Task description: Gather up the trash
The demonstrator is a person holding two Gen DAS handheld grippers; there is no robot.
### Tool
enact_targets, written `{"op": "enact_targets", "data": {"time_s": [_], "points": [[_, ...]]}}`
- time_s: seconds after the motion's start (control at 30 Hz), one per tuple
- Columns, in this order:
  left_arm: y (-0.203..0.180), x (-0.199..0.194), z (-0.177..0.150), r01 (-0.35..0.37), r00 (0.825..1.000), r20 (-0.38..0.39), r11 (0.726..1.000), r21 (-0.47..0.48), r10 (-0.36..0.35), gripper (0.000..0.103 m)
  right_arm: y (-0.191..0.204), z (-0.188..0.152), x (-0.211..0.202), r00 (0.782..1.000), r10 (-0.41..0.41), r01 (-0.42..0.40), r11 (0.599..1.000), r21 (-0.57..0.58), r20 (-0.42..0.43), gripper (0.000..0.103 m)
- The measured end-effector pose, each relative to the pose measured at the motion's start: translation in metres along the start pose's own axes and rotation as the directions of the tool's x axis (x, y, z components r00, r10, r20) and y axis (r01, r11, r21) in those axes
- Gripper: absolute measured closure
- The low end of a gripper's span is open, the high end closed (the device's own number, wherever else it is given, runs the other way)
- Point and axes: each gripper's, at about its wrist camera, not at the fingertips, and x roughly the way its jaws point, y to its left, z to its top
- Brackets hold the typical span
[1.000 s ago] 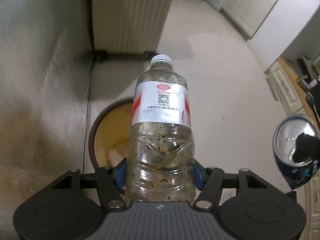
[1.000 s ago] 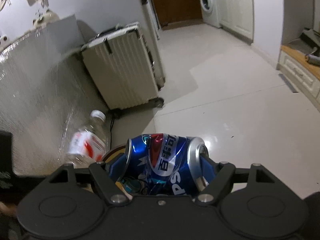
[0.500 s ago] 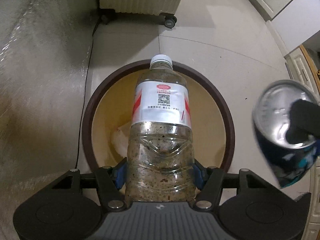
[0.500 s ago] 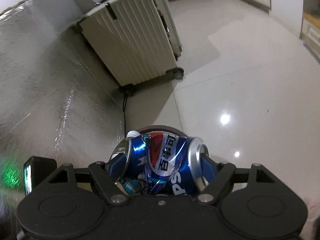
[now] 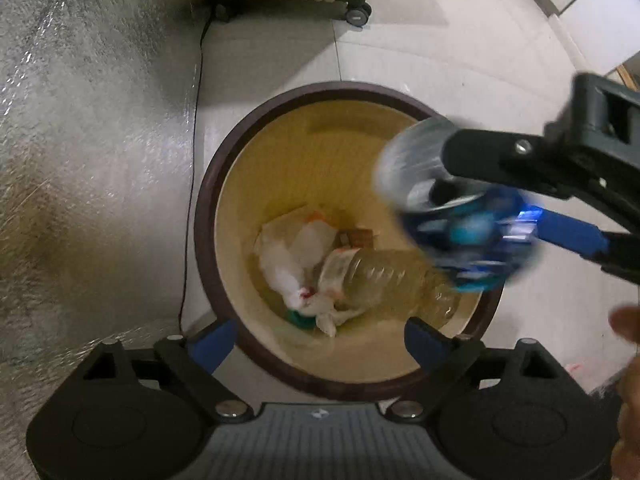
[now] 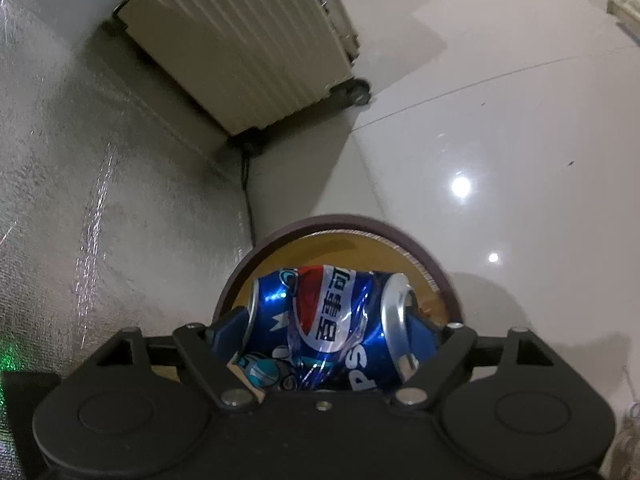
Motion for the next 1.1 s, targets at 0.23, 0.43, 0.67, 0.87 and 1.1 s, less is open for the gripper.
{"op": "enact_targets", "data": {"time_s": [0.23, 0.43, 0.67, 0.87, 1.1], "points": [[0.002, -0.014, -0.009, -0.013, 1.0, -0.02, 1.0, 0.006, 0.013, 0.007, -0.001, -0.005, -0.002, 0.999, -0.021, 0.018, 0.997, -0.069, -0.036, 0.002], [0.002, -0.025, -0.013, -0.036, 0.999, -0.005, 0.999, -0.007, 0.036, 0.0, -0.009, -0.007, -0.015, 0.997, -0.057, 0.05, 0.992, -0.114, -0.055, 0.0], [-0.004, -0.046, -0.02, -0.034, 0.999, 0.013, 0.999, -0.008, 0.034, 0.0, -0.01, -0.014, -0.036, 0.994, -0.084, 0.072, 0.983, -0.171, -0.066, 0.0], [-0.012, -0.083, -0.029, -0.034, 0.998, 0.055, 0.999, 0.0, 0.034, 0.0, -0.002, -0.016, -0.065, 0.994, -0.095, 0.082, 0.975, -0.205, -0.053, 0.0], [-0.028, -0.146, -0.042, -0.024, 0.989, 0.148, 1.0, 0.006, 0.023, 0.0, 0.009, -0.014, -0.115, 0.996, -0.088, 0.084, 0.972, -0.219, -0.005, 0.0]]}}
